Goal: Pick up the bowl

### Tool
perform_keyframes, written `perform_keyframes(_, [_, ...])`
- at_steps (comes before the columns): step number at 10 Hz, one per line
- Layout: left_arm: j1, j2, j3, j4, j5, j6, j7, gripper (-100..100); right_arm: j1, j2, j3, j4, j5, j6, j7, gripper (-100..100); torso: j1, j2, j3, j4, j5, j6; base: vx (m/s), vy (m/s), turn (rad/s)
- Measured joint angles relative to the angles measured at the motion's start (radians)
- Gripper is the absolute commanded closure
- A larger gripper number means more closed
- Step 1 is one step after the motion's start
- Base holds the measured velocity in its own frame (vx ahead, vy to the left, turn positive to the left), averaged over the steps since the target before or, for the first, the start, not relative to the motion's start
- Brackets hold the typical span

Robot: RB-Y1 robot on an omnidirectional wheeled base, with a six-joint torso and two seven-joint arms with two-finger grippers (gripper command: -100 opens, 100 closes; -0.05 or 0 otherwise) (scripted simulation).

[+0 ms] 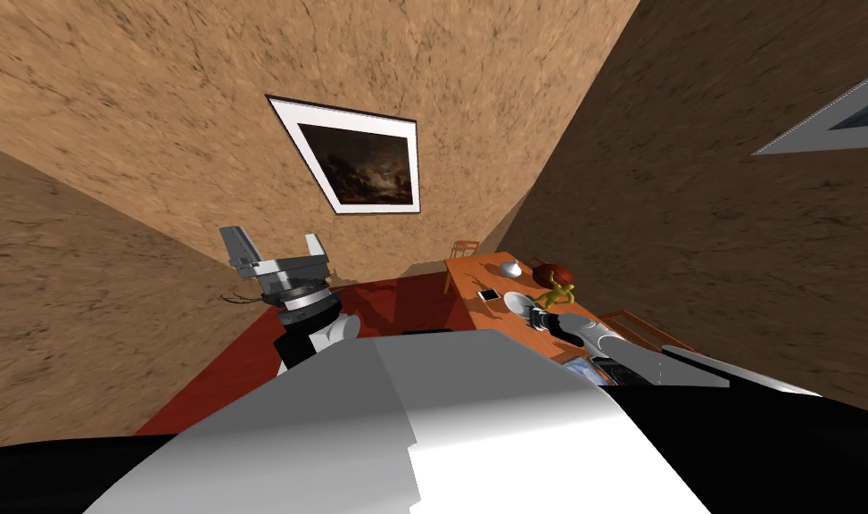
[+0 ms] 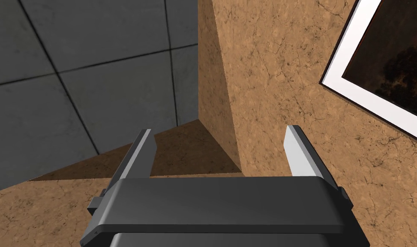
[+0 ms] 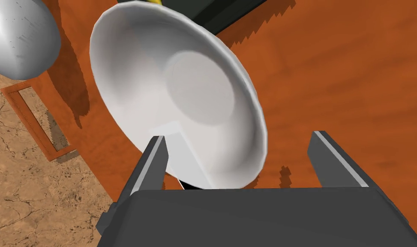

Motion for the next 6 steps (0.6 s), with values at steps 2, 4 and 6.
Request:
perform_keyframes(2, [0.0,0.0,0.0,0.0,0.0,0.0,0.0,0,-0.004,0.034,-0.005,0.009,0.005,0.029,0.011,-100,-0.002,0.002,0.001,0.001,0.0,0.0,-0.018,-0.042,0.033])
perform_keyframes(4, [0.0,0.0,0.0,0.0,0.0,0.0,0.0,0,-0.004,0.035,-0.004,0.008,0.005,0.033,0.01,100,0.0,0.002,0.001,0.0,0.0,0.0,-0.003,0.001,-0.006])
perform_keyframes(6, [0.0,0.0,0.0,0.0,0.0,0.0,0.0,0,-0.004,0.034,-0.004,0.008,0.006,0.033,0.011,100,0.001,0.001,0.001,0.0,0.0,0.0,0.001,-0.002,0.008])
